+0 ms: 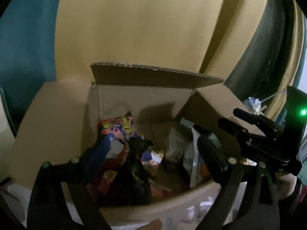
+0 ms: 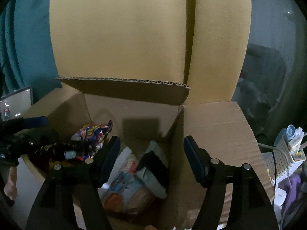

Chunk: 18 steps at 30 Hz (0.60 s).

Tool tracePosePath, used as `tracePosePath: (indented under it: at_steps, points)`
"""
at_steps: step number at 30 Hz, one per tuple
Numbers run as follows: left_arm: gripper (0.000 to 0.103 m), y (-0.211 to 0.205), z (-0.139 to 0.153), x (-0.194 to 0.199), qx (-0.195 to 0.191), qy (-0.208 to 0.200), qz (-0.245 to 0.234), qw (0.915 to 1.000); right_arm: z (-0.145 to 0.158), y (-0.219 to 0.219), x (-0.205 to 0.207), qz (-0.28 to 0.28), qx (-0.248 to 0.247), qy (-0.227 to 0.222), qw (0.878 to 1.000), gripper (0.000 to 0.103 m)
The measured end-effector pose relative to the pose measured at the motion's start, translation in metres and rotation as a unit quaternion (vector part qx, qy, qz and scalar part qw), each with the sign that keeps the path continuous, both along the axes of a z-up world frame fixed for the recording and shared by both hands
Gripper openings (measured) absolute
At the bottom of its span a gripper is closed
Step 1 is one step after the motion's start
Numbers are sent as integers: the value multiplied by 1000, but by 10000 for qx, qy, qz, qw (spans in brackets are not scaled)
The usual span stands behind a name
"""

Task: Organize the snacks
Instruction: 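Lower both held packets into the cardboard box and open both tools, then grasp a clear bread bag with the left tool while the right tool grasps a yellow-white wafer packet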

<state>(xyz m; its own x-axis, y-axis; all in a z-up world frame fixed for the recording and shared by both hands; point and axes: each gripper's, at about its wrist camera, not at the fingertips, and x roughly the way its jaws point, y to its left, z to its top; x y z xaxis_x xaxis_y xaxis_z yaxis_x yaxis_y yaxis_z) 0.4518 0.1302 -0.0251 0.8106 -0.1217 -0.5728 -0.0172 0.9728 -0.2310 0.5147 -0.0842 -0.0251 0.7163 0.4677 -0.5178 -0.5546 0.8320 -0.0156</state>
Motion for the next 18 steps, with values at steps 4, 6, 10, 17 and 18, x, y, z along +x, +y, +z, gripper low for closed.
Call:
tracePosePath:
  at_steps: [4, 6, 10, 17, 18]
  points:
    - [93, 0, 12, -24, 25, -100, 50, 9999, 5, -1, -22, 124, 22, -3, 9999, 72]
    - [93, -1, 17, -36, 13, -159, 74, 9998, 8, -1, -35, 194, 5, -17, 9998, 72]
    - [93, -6, 27, -64, 47, -270, 91, 9996, 15, -5, -64, 301, -4, -40, 9995, 72]
    - [93, -16, 26, -113, 64, -304, 53, 9995, 24, -21, -111, 411, 22, -78, 9991, 72]
    - [93, -18, 24, -119, 53, -281, 50, 9996, 23, -24, -118, 423, 12, -76, 9991, 72]
